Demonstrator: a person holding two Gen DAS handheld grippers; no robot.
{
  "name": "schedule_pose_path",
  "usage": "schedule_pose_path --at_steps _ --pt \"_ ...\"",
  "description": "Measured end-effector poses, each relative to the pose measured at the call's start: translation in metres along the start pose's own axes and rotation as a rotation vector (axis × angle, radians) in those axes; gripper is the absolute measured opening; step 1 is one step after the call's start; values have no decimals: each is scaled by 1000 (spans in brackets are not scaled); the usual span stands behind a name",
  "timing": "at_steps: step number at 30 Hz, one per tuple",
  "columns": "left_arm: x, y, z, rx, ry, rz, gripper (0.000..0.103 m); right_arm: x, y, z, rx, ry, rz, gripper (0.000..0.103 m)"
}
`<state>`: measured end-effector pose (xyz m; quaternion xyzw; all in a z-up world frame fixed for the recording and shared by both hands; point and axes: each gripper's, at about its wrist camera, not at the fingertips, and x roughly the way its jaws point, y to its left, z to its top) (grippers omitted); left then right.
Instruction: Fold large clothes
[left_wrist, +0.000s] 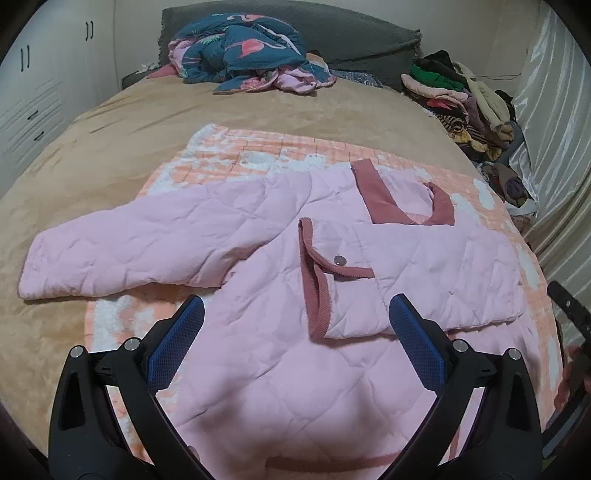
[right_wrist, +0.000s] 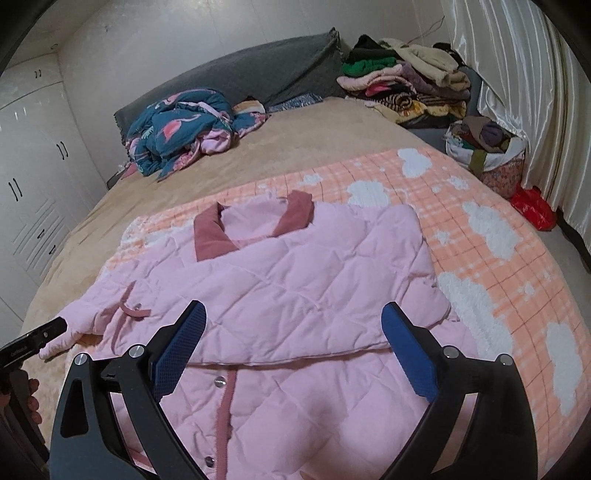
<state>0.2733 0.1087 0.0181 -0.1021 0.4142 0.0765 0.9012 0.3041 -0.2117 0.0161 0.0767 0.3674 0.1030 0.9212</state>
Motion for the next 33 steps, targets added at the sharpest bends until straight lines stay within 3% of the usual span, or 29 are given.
schedule_pose_path --at_steps 25,33 --pt "-53 62 0 -36 -74 33 94 -45 109 21 -124 -98 96 99" --pt "-69 87 0 -86 -133 33 94 -56 134 27 -136 -125 137 99"
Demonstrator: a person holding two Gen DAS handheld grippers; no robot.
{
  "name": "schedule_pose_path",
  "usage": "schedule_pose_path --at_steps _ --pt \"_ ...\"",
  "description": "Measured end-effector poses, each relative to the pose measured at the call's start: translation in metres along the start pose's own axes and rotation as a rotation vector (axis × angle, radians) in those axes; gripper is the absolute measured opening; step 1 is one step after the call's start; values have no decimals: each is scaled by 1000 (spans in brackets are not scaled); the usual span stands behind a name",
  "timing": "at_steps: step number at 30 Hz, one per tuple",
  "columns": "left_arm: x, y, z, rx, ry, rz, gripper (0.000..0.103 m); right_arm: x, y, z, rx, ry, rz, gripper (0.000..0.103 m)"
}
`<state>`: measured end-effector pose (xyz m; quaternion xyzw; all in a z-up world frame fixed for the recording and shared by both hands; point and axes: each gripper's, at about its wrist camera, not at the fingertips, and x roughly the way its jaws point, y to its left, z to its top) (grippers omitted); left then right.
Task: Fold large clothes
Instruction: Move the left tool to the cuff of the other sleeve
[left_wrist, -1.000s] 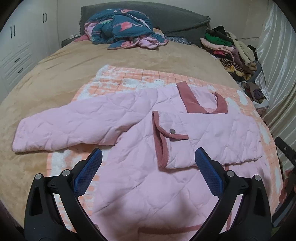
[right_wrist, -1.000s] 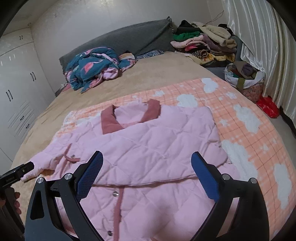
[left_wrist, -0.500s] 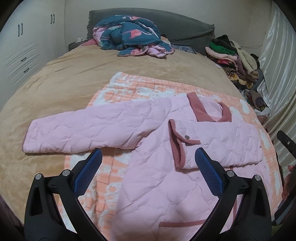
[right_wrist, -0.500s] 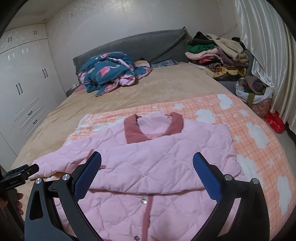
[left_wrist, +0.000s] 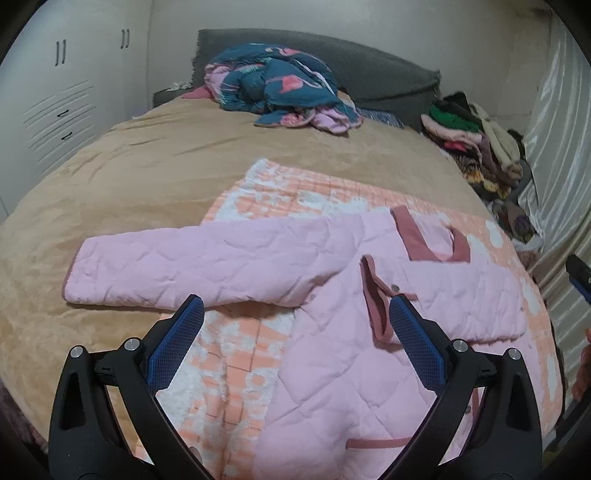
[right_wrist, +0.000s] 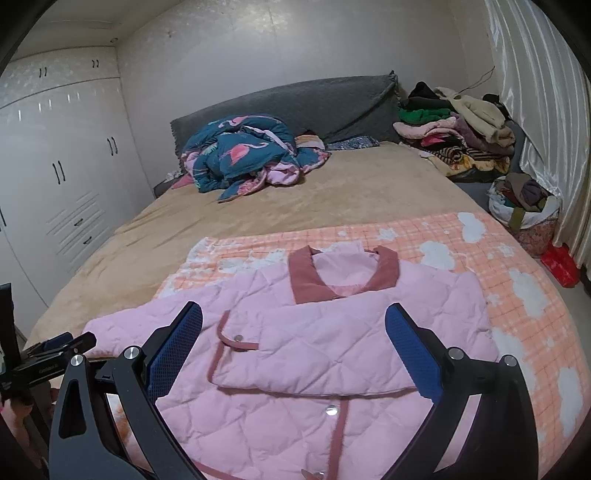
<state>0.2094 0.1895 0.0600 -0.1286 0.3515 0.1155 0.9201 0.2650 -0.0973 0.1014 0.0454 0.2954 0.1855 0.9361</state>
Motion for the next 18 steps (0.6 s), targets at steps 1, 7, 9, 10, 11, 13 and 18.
schedule_pose_path --at_steps 1,7,9,10,11,13,18 --pt "-2 4 1 -8 -7 -1 94 1 2 1 1 0 2 99" --pt "-5 23 2 -20 -22 24 94 10 22 0 -18 5 10 99" --pt "-3 31 1 -30 -21 31 94 16 29 -1 -26 13 14 99" --pt "-1 36 0 -35 -17 36 94 18 31 -1 -26 15 15 99" --pt "1 40 -1 -42 -12 38 94 21 34 -2 -28 19 16 99" --pt "5 49 -3 -54 -8 46 94 28 42 -3 -35 29 19 99" --pt "16 70 -7 -89 8 59 94 45 63 -8 -70 51 27 99"
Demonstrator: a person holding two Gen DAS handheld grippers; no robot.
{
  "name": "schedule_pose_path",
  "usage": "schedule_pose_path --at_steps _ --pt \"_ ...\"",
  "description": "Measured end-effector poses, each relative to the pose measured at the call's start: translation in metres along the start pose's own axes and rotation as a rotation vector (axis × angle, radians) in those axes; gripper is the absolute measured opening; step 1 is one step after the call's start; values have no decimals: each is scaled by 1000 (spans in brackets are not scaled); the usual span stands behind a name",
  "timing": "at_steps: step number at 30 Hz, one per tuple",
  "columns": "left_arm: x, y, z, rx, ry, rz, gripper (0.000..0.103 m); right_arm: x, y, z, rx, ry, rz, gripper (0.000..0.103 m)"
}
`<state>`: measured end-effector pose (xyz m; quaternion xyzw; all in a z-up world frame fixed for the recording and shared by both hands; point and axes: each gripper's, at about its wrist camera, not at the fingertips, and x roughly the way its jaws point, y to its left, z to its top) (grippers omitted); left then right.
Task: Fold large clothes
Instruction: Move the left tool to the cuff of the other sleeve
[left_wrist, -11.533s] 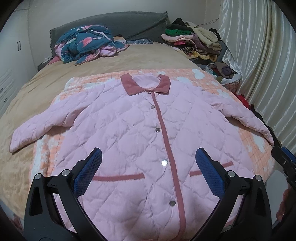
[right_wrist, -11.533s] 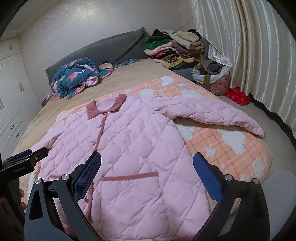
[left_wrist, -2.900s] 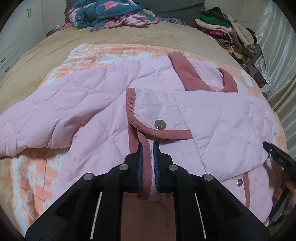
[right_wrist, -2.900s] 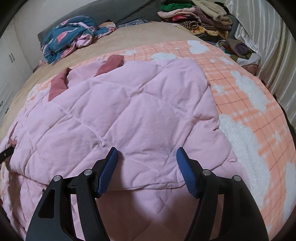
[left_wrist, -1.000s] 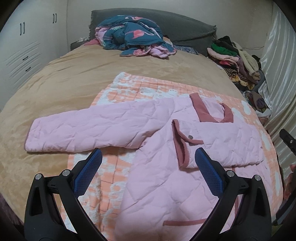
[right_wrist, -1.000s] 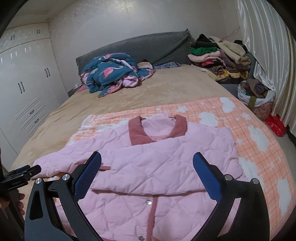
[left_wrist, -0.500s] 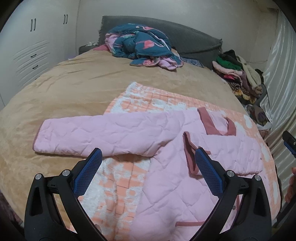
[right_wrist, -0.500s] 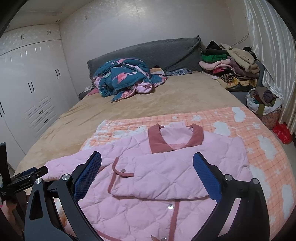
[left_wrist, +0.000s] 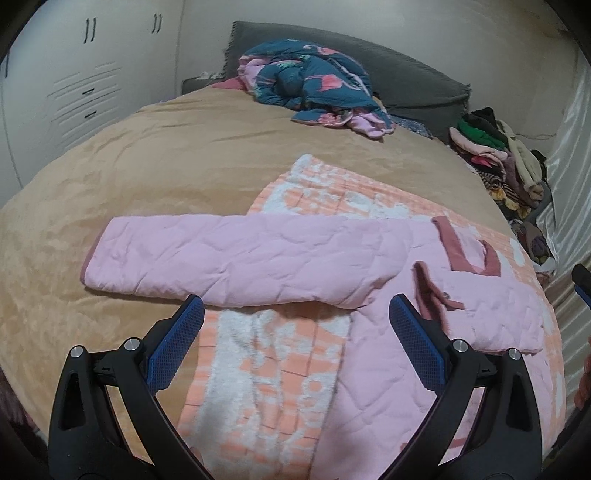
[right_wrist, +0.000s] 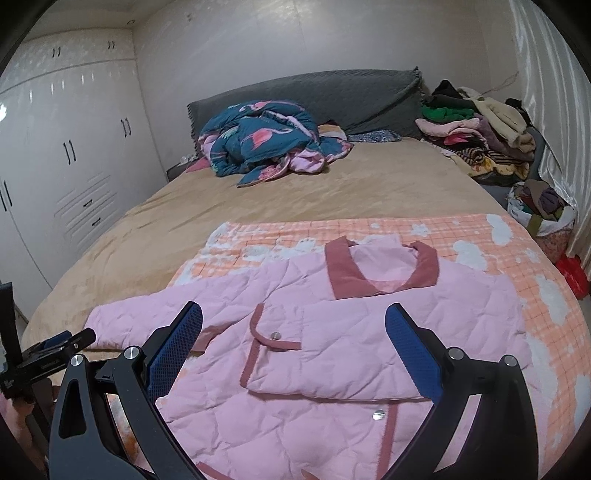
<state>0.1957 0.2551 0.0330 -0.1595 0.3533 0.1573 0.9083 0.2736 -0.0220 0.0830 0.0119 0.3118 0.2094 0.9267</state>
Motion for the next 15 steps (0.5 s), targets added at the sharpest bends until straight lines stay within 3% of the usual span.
schedule_pose_path --at_steps 15 --pt "31 68 -7 -114 40 37 94 53 62 -13 -78 62 56 99"
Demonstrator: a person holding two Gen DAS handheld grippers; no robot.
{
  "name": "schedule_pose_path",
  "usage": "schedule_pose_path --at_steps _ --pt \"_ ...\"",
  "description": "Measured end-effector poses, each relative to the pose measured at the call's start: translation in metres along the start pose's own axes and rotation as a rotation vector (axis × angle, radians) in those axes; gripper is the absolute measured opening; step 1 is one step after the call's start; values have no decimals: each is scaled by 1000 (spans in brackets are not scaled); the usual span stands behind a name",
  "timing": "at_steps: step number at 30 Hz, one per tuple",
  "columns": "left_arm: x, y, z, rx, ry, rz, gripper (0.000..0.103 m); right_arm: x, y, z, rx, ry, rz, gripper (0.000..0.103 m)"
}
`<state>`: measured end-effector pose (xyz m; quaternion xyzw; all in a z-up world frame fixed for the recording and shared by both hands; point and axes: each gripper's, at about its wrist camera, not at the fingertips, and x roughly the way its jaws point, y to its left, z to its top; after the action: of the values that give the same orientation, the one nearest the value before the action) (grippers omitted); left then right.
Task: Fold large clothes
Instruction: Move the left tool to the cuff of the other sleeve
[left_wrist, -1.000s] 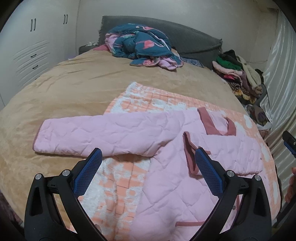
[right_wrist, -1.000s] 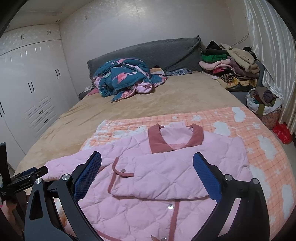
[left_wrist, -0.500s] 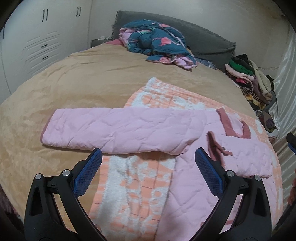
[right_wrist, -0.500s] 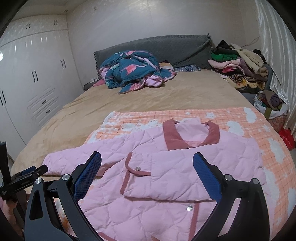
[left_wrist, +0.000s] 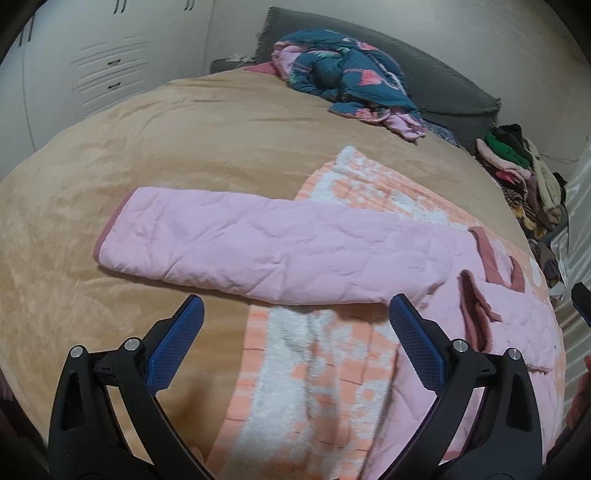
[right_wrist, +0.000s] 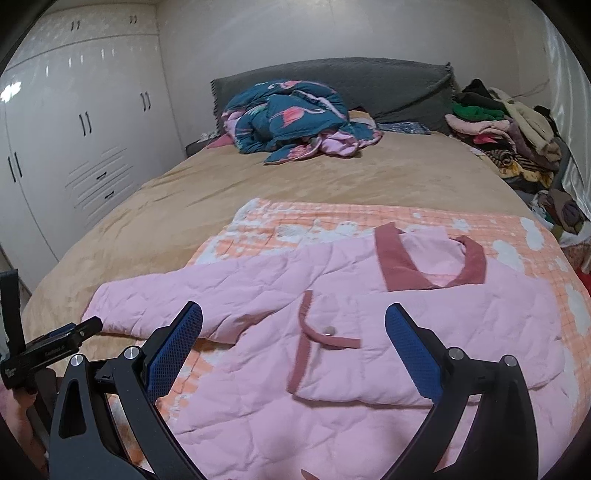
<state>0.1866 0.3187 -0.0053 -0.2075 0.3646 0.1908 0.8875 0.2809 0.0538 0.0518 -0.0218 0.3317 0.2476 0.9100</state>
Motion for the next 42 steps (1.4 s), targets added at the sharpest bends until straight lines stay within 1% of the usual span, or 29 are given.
schedule_pose_path --at_steps 7,14,20,24,27,32,34,37,40,42 --pt "17 26 -1 -52 31 32 94 28 31 -6 -42 35 27 99" --pt "28 57 -2 -150 56 51 94 56 66 -16 -97 77 60 99" --pt "46 85 -5 -246 102 71 94 76 94 -28 -153 115 81 99" --pt "56 101 -6 -308 119 69 94 89 115 -36 -194 141 100 99" --pt "63 114 -4 -362 115 55 94 99 128 -40 -213 157 110 99" --pt "78 129 0 -400 92 54 94 113 144 -48 -236 182 124 99" --pt "89 136 0 -435 95 38 94 117 148 -51 -243 191 126 99" --pt "100 146 1 -479 86 21 94 119 147 -54 -230 200 137 99" --pt "105 157 4 -541 48 -4 94 118 140 -55 -216 203 128 99" --pt "108 161 8 -555 30 -12 94 115 132 -55 -204 204 120 99"
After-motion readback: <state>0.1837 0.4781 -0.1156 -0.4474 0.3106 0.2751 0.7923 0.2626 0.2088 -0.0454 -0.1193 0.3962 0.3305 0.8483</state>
